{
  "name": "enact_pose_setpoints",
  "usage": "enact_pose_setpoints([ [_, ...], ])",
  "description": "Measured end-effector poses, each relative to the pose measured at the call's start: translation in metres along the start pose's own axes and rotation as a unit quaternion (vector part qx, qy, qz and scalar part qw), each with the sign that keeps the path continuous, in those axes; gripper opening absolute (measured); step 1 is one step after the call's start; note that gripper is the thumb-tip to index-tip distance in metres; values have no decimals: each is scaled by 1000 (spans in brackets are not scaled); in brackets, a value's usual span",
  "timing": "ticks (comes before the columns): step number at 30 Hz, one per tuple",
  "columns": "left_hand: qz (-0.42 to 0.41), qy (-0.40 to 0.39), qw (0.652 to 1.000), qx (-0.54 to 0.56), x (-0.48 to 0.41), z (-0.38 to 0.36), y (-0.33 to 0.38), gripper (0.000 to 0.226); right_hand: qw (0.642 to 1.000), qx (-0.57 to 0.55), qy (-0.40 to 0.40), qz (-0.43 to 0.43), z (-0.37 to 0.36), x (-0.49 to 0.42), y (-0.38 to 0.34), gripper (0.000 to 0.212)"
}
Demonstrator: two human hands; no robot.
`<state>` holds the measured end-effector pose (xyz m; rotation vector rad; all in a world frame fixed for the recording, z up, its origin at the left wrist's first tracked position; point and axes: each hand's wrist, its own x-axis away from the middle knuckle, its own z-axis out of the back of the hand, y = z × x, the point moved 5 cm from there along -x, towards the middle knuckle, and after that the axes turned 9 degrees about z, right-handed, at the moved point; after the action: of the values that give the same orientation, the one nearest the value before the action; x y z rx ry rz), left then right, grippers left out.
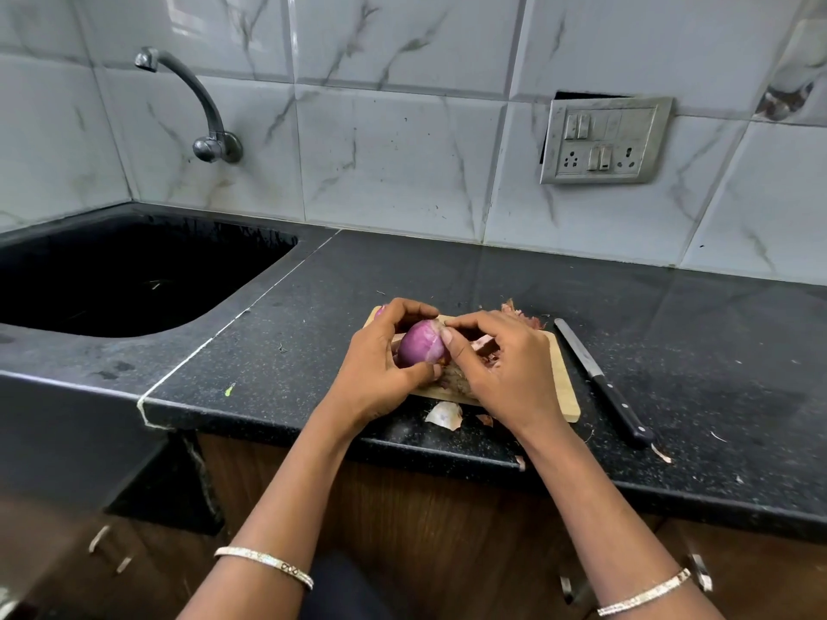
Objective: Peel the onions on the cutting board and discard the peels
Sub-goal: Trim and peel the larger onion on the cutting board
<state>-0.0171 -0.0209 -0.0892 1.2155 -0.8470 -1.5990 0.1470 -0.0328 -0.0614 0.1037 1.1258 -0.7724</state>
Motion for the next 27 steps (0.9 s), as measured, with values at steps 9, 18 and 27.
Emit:
enact_pose_setpoints([
  [9,11,-23,999,46,-3,-2,-4,52,996,49,4,80,0,-1,-3,21],
  [18,-17,-22,999,32,-5,-2,-4,55,972,183,5,149,-3,1,-14,24],
  [27,-20,-23,999,37,-6,-2,-4,56,930,297,-15,217,-8,1,-21,23],
])
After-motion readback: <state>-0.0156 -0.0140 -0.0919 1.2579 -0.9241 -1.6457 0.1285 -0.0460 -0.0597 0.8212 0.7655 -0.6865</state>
